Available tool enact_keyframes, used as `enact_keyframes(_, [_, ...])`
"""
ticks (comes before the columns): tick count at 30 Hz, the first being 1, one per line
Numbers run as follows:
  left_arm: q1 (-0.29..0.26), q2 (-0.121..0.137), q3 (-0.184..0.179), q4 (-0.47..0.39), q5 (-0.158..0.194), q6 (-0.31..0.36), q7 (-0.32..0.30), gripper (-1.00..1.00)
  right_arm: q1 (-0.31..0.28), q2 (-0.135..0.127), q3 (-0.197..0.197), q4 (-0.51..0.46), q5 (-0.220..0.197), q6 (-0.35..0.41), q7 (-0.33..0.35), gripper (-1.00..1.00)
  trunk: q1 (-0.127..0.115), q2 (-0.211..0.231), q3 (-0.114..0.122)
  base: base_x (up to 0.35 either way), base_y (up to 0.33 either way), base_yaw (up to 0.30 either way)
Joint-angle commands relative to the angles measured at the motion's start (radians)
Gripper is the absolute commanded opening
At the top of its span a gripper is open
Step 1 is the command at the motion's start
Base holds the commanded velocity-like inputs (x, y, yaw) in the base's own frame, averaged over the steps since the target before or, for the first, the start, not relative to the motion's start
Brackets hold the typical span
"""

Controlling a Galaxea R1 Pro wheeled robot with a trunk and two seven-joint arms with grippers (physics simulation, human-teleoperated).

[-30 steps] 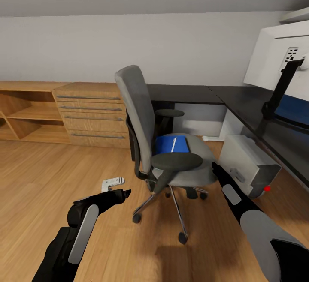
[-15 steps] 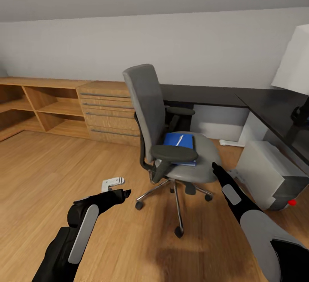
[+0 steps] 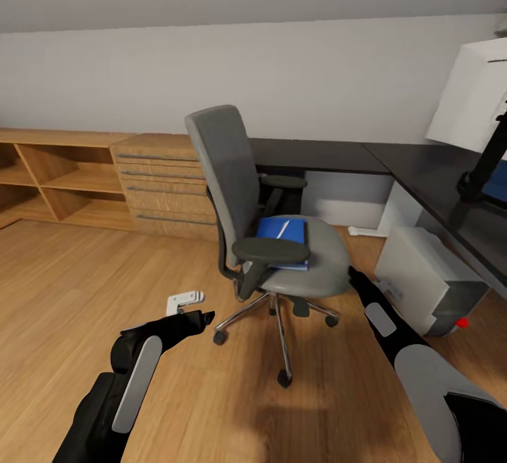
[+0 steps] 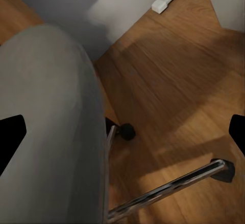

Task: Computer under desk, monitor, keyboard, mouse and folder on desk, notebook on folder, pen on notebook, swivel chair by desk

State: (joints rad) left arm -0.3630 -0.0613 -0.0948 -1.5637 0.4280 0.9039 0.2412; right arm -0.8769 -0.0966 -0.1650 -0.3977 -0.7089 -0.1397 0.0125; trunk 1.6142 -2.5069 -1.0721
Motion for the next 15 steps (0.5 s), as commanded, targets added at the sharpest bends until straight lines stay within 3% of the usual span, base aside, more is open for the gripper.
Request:
enact_keyframes(1, [-0.001, 0.0, 0.0, -0.001, 0.011, 0.003, 0.01, 1.0, -0.001, 0.0, 0.001, 0.0, -0.011, -0.003, 0.001, 1.0, 0.0, 0.0, -0.001, 0.0, 0.0, -0.049])
enact_keyframes(15, [-0.001, -0.007, 0.012, 0.001, 0.011, -0.002, 0.012, 1.0, 0.004, -0.001, 0.0, 0.004, -0.008, -0.004, -0.001, 1.0, 0.0, 0.0, -0.001, 0.0, 0.0, -0.01])
